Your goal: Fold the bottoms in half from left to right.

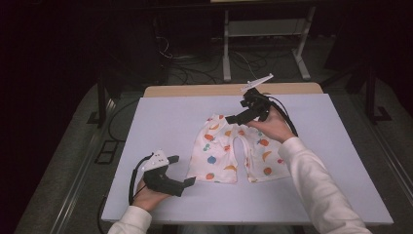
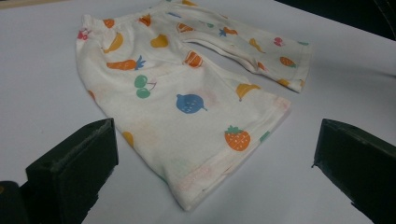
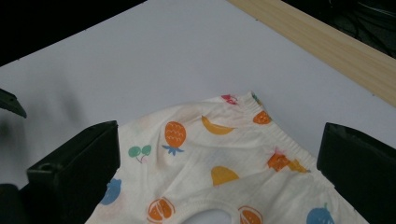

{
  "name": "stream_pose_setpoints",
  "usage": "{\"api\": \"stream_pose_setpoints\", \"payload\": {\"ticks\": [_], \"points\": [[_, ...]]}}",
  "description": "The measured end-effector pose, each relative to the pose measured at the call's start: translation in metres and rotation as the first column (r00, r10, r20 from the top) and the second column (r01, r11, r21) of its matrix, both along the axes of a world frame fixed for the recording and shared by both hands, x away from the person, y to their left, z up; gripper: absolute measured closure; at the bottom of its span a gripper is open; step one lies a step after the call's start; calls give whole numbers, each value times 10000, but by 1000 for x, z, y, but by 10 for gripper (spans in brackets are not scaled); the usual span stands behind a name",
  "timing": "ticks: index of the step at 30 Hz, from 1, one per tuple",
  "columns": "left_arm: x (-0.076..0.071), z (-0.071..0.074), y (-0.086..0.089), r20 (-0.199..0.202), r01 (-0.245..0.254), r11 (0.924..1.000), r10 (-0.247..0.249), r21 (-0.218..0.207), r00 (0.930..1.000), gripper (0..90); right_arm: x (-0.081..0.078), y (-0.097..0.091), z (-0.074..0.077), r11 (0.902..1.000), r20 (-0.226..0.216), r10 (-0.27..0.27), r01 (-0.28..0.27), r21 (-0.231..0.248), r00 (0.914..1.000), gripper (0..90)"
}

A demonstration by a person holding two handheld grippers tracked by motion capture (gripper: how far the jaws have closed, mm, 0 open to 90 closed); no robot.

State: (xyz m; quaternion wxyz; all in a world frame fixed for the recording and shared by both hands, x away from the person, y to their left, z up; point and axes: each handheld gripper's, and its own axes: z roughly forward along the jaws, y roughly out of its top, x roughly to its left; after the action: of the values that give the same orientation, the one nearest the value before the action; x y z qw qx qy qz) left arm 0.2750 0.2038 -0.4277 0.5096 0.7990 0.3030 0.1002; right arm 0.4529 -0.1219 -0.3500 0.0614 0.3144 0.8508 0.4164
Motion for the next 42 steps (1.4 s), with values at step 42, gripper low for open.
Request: {"api": "stream_pose_setpoints", "payload": {"ticks": [42], "points": [[0,2,1,94,4,9997,-1,-247,10000,0,70,27,-42,9912,-286,-805,830,1030,9963,0]]}}
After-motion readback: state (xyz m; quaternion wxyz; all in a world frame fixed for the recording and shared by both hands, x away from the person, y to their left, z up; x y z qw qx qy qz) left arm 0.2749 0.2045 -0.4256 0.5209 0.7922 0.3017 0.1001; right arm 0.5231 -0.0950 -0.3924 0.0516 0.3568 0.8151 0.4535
